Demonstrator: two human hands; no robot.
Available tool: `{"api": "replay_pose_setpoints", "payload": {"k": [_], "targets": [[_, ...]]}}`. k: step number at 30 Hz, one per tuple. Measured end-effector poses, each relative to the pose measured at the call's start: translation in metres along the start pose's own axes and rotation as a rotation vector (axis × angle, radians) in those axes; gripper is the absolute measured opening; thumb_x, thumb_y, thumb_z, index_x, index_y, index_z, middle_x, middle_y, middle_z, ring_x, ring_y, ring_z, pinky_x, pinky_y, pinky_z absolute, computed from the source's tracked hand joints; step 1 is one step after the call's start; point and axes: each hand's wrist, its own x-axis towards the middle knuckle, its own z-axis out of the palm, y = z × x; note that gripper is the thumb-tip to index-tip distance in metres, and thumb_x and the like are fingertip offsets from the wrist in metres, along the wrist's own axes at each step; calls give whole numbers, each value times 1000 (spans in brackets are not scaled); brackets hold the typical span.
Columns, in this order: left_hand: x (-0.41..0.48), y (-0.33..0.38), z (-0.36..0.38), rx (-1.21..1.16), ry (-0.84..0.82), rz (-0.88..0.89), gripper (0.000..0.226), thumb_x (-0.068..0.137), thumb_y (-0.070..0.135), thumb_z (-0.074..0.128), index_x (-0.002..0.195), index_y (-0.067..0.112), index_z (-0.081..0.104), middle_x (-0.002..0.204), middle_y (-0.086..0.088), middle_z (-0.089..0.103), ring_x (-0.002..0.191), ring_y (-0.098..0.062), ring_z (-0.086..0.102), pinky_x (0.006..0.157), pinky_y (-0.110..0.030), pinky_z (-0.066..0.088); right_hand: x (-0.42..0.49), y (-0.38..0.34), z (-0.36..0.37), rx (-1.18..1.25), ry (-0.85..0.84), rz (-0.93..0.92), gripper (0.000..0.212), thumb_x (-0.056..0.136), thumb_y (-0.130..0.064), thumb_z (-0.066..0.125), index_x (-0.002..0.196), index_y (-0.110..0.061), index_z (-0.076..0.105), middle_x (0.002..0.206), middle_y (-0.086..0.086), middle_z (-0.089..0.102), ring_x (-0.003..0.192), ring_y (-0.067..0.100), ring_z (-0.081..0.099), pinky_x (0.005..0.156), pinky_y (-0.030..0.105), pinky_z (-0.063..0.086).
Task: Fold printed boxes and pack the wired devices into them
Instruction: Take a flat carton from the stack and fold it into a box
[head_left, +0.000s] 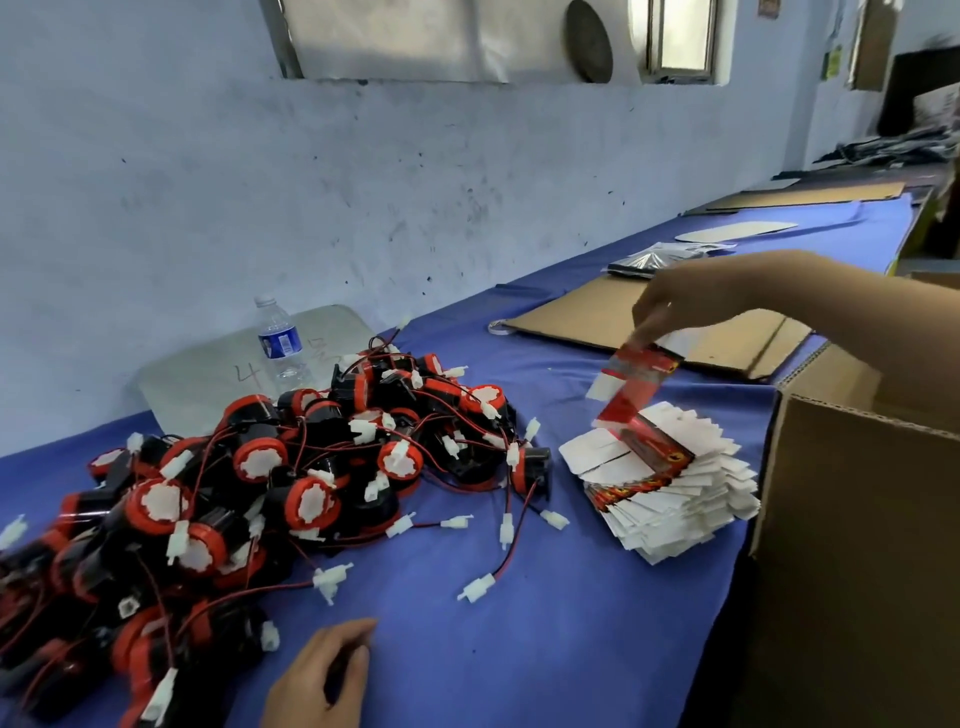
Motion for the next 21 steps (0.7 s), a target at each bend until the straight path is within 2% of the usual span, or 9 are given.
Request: {"api": "replay_pose_setpoints", "payload": {"k": [2, 4, 7, 9, 13, 15, 17, 20, 21], "targets": [[-2, 10, 6, -18, 85, 51, 53, 84, 6, 69, 101, 55, 62, 90, 26, 67, 84, 8, 60, 70, 1, 40, -6, -17, 5, 198, 236, -71, 27, 92, -35, 60, 75, -14, 60, 74, 7, 62, 72, 30, 60, 61, 34, 48], [-11, 27, 4, -197, 84, 109, 54, 86, 17, 69, 127, 49, 53, 99, 20, 69, 87, 5, 64, 78, -10, 46, -13, -53, 27, 663, 337, -194, 24, 94, -29, 59, 80, -9, 57, 68, 8, 62, 59, 27, 64, 51, 33, 52], [-19, 54, 4, -536, 93, 40, 62, 81, 44, 53, 136, 50, 26, 110, 13, 70, 92, -13, 70, 85, -33, 48, -22, -129, 93, 1386, 252, -332, 13, 95, -11, 57, 108, -9, 55, 71, 15, 63, 59, 22, 63, 47, 30, 53], [-25, 62, 7, -554, 109, -26, 59, 78, 46, 48, 132, 53, 26, 122, 29, 58, 104, -2, 63, 91, -27, 43, -25, -183, 143, 1635, 152, -275, 17, 95, -6, 56, 111, -13, 54, 76, 19, 65, 66, 21, 63, 51, 30, 54], [-28, 45, 5, -477, 281, -212, 57, 89, 49, 47, 143, 44, 28, 128, 33, 37, 118, 5, 35, 97, -16, 24, -30, -242, 209, 1599, 127, -104, 37, 90, -13, 67, 122, -21, 51, 90, -4, 59, 66, 0, 59, 61, 17, 48], [-24, 39, 1, -419, 328, -169, 46, 96, 36, 46, 141, 39, 38, 138, 19, 46, 124, -1, 42, 103, -20, 30, -29, -251, 217, 1439, 258, -88, 68, 83, -33, 73, 139, -34, 35, 131, -13, 43, 104, -10, 52, 87, 16, 44], [-19, 39, 1, -389, 369, -113, 43, 98, 25, 48, 138, 39, 41, 135, 16, 56, 125, -3, 48, 106, -24, 36, -26, -256, 208, 1357, 358, -212, 82, 72, -57, 72, 142, -44, 31, 149, -25, 19, 132, -9, 30, 103, 18, 34], [-26, 56, 3, -212, 366, 41, 52, 94, 15, 53, 117, 61, 49, 91, 44, 61, 104, 18, 54, 80, 0, 37, -24, -264, 197, 1503, 352, -332, 76, 76, -54, 73, 141, -40, 38, 145, -26, 36, 133, -8, 33, 103, 15, 37], [-28, 54, 4, -119, 349, 129, 60, 94, 10, 52, 110, 69, 52, 97, 46, 60, 106, 20, 52, 80, 2, 37, -23, -266, 197, 1605, 325, -347, 68, 78, -46, 70, 140, -37, 41, 142, -21, 44, 131, -6, 39, 100, 16, 41]]}}
